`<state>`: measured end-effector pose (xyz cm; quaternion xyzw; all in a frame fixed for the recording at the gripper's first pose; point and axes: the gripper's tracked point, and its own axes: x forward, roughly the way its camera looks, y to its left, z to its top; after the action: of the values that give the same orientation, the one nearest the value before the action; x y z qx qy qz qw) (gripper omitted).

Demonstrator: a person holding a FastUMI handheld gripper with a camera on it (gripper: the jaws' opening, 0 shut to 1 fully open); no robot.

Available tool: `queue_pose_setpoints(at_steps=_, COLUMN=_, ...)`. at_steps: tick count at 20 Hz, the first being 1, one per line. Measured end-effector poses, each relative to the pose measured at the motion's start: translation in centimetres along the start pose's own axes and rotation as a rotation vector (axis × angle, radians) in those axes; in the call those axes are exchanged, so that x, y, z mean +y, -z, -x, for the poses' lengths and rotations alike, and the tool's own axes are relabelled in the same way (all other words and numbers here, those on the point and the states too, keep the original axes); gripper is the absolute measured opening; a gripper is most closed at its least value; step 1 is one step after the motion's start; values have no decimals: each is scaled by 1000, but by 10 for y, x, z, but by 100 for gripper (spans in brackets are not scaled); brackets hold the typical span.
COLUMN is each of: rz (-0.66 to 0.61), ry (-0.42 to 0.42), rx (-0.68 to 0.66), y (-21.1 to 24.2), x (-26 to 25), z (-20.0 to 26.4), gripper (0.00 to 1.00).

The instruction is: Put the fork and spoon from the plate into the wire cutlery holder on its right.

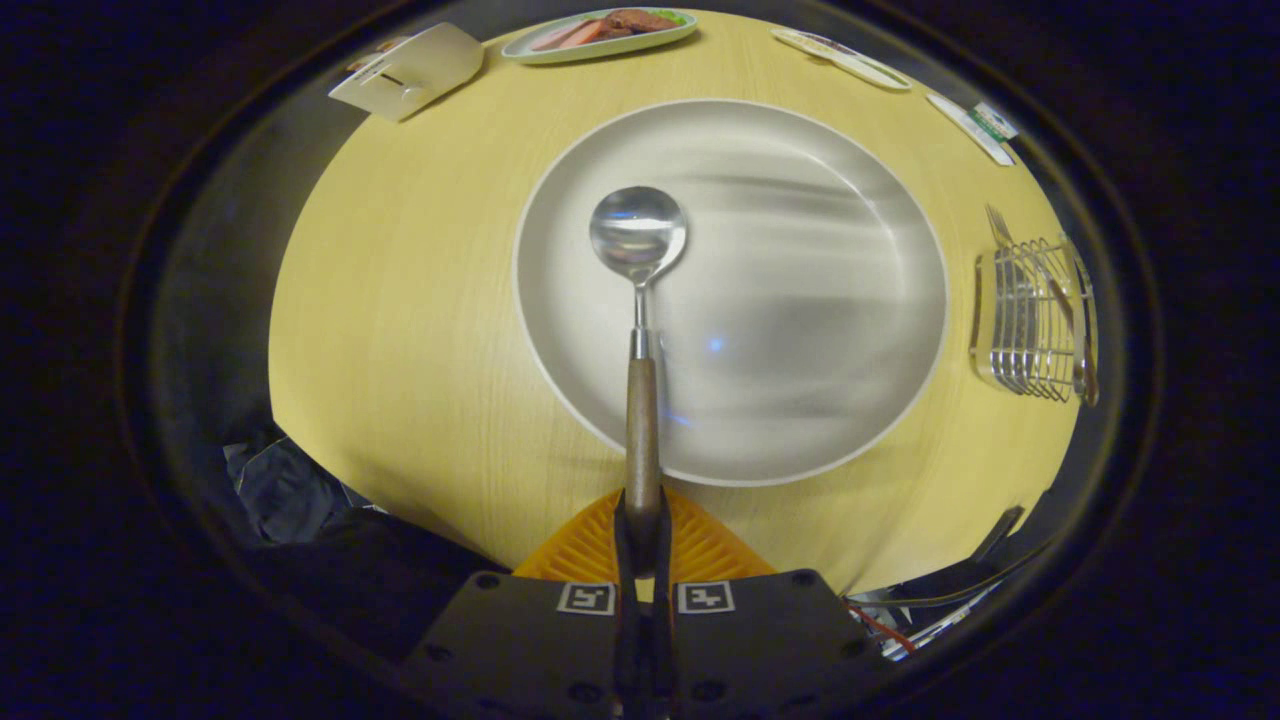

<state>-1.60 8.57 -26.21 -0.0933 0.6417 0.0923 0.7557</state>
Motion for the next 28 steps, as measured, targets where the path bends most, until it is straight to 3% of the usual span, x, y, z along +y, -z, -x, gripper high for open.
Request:
queue_pose_setpoints(at_steps=16, rz=-70, ry=-84, rx=-60, y=-19, x=-4, z=43, gripper=9)
queue_pose_setpoints(at_steps=28, rz=-241, ry=-49, rx=-145, y=-11, x=-83, z=150, gripper=9)
